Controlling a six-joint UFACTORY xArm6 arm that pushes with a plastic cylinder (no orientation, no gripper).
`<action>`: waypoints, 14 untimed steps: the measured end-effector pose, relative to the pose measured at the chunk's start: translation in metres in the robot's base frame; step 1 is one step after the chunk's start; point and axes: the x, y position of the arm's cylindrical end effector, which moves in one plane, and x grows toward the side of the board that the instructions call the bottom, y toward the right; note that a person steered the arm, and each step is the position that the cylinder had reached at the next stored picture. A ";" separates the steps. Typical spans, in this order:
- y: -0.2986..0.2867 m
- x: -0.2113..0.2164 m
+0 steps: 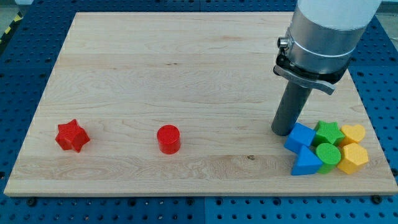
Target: Move the red circle to the left of the triangle
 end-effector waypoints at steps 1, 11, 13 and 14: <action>-0.005 -0.025; -0.248 0.059; -0.194 0.024; -0.194 0.022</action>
